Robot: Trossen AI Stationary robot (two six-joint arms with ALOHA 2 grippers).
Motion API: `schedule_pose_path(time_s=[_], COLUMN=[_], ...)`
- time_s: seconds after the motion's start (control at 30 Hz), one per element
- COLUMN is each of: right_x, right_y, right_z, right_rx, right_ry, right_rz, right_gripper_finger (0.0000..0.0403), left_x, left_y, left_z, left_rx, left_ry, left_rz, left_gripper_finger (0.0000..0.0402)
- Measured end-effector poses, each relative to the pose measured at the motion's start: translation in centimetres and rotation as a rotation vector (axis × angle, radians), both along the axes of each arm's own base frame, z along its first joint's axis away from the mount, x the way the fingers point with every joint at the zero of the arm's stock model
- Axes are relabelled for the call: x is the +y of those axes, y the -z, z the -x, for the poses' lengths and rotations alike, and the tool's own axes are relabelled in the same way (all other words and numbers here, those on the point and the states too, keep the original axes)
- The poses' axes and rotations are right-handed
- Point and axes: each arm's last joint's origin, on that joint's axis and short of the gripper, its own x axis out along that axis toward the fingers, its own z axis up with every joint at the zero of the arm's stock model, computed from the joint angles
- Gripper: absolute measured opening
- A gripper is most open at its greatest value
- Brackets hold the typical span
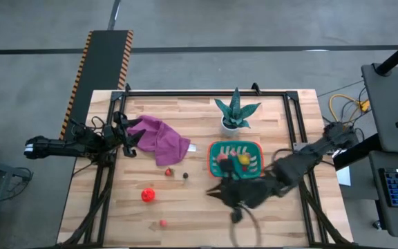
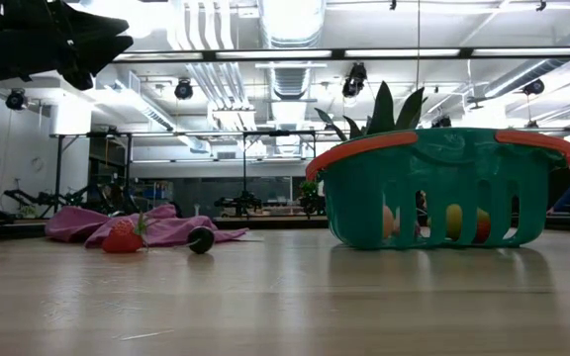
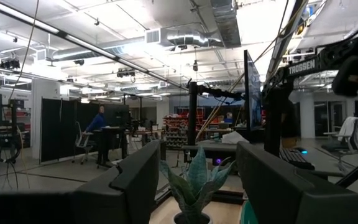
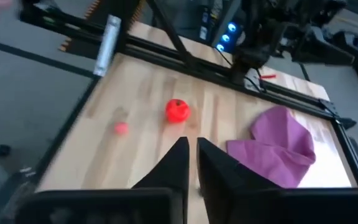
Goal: Pick and placing Produce into tupperware
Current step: Put the apple into the green basket
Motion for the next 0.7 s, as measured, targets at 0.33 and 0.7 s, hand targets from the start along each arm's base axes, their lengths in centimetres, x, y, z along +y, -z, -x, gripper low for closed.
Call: schedule_pose_path(time_s=[0.33,0.7], right_x=[-2.4,-9.3], right_y=[-0.4,9.4], right_z=[9.1,14.2], right_rx=[-0.042,-0.278], right_ry=[0.010,0.041], right_rz=[-0.024,-0.222], right_gripper_finger=[0.0009,0.0008], left_x=[0.0,0.0], left_y=[0.1,0.1], left_z=[-0.1,-0.1], left_rx=[0.007,0.015], left_ry=[0.000,-0.001], left_rz=[0.001,0.001], left_gripper_finger=[0.0199,0.0199])
